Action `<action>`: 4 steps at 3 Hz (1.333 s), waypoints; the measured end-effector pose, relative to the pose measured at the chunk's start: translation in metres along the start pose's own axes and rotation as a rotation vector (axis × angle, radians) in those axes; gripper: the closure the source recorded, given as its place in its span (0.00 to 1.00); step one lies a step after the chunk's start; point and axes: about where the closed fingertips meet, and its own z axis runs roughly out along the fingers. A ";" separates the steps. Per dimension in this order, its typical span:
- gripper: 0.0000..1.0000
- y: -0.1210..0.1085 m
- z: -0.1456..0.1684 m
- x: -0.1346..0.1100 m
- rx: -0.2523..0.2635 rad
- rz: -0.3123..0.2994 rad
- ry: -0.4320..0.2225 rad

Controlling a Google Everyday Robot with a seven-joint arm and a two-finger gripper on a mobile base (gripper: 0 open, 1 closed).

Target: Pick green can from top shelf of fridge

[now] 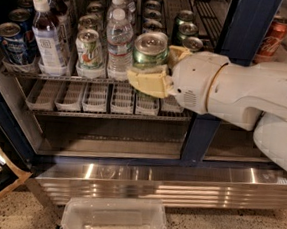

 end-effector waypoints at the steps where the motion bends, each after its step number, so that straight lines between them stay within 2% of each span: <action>1: 1.00 -0.001 -0.006 -0.005 0.005 -0.009 -0.011; 4: 1.00 0.009 -0.009 0.000 -0.007 -0.018 -0.014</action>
Offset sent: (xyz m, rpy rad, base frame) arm -0.2216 0.0197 0.0769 -0.1965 0.2360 0.5533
